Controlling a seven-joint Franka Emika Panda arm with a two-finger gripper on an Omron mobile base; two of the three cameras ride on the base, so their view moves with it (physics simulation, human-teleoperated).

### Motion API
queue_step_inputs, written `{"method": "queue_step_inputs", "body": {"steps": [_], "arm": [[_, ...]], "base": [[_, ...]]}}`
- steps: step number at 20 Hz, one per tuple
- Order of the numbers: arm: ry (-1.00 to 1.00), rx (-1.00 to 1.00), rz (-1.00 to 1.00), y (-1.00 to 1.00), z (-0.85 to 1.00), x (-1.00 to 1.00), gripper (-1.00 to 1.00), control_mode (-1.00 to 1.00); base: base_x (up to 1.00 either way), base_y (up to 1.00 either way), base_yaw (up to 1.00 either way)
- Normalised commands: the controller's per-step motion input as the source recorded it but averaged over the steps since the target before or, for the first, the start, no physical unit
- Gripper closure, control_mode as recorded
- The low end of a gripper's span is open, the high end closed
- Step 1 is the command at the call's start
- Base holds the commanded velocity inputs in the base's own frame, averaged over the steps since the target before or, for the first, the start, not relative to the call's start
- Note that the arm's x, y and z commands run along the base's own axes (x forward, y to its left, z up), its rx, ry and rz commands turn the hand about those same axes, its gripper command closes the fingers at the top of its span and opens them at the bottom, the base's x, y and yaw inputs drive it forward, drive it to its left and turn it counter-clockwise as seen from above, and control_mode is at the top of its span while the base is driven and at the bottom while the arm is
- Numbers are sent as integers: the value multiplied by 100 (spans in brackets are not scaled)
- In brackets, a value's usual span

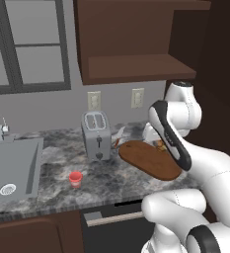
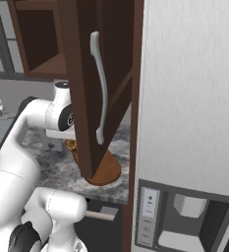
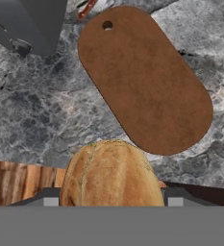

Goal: Pick the bread, place it on the cutting board, pick the jam, place it on the counter, and close the cabinet.

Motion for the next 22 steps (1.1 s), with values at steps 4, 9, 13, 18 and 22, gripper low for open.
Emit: {"method": "queue_step_inputs", "body": {"steps": [4, 9, 13, 18, 22], "arm": [[6, -1, 0, 0, -28, 7, 100, -100], [1, 0, 0, -6, -25, 14, 100, -100], [0, 0, 0, -7, -24, 21, 100, -100], [0, 0, 0, -4, -22, 29, 100, -100], [0, 0, 0, -1, -19, 26, 100, -100]], "base": [[0, 0, 0], [0, 0, 0], [0, 0, 0], [0, 0, 0], [0, 0, 0]]}}
